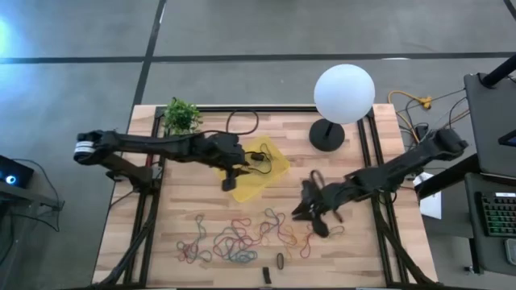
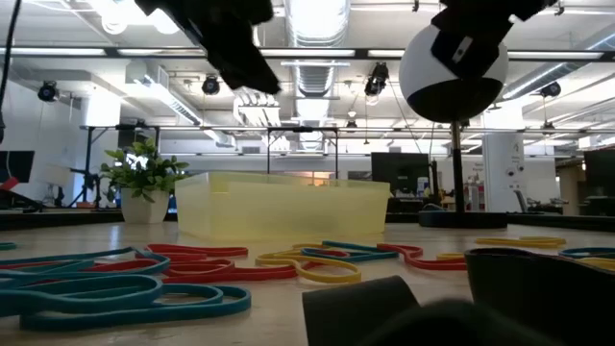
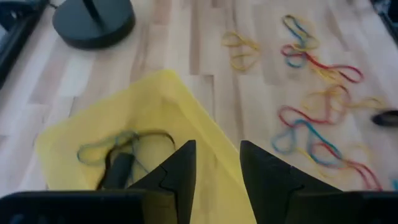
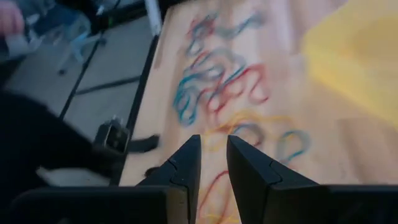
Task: Pick and place rubber bands into bin
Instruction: Put the yellow rubber band into the yellow bin
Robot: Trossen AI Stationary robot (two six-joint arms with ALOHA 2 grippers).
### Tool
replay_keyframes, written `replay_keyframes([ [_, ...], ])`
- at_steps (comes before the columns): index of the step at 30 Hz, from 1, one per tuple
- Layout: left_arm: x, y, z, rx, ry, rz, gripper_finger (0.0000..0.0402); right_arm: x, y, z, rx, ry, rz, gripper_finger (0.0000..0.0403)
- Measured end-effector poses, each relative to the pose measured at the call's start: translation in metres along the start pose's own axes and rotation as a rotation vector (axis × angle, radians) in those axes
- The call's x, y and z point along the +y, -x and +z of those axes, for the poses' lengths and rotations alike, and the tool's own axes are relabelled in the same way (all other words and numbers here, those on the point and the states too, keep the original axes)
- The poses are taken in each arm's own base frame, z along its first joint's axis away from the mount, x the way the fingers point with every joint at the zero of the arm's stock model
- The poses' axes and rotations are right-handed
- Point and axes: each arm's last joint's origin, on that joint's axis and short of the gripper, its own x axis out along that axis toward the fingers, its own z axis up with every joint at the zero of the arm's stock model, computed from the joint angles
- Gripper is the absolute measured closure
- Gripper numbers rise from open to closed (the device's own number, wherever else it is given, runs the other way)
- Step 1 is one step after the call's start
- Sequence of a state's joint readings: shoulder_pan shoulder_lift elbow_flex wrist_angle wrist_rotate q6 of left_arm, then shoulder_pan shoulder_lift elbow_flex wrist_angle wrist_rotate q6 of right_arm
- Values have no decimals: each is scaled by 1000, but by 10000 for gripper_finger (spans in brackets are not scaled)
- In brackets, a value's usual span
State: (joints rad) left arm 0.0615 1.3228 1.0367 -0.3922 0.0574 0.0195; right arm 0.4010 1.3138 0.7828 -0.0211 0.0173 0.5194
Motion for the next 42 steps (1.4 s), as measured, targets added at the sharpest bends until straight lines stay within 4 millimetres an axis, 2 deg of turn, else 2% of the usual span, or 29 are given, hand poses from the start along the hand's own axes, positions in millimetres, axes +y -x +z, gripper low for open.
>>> replay_keyframes([
  [4, -9, 24, -9, 33, 21, -24, 292, 4, -34, -6, 130, -7, 58, 335],
  [10, -15, 50, -25, 46, 38, -40, 292, 32, -79, 1, 258, 81, 66, 335],
  [12, -16, 57, -34, 32, 56, -39, 292, 35, -91, 1, 339, 104, -24, 335],
  [15, -16, 62, -45, 7, 83, -39, 292, 25, -97, -8, 481, 83, -327, 334],
  [17, -16, 64, -56, 27, 107, -36, 292, 19, -95, -5, 465, 52, -506, 328],
  [19, -16, 66, -59, -26, 132, -40, 292, 11, -87, -3, 456, 21, -633, 319],
  [21, -15, 65, -66, -30, 144, -40, 292, 3, -83, 1, 449, -26, -672, 307],
  [23, -16, 67, -63, -112, 158, -48, 292, -8, -77, 0, 482, -68, -698, 293],
  [25, -15, 66, -65, -137, 160, -50, 292, -18, -71, 0, 489, -128, -698, 278],
  [31, -16, 71, -54, -240, 179, -62, 292, -47, -42, -18, 531, -326, -720, 227],
  [38, -16, 70, -49, -292, 179, -65, 292, -59, -11, -44, 480, -436, -638, 196],
  [42, -16, 69, -43, -342, 178, -68, 292, -64, -4, -64, 515, -444, -595, 195],
])
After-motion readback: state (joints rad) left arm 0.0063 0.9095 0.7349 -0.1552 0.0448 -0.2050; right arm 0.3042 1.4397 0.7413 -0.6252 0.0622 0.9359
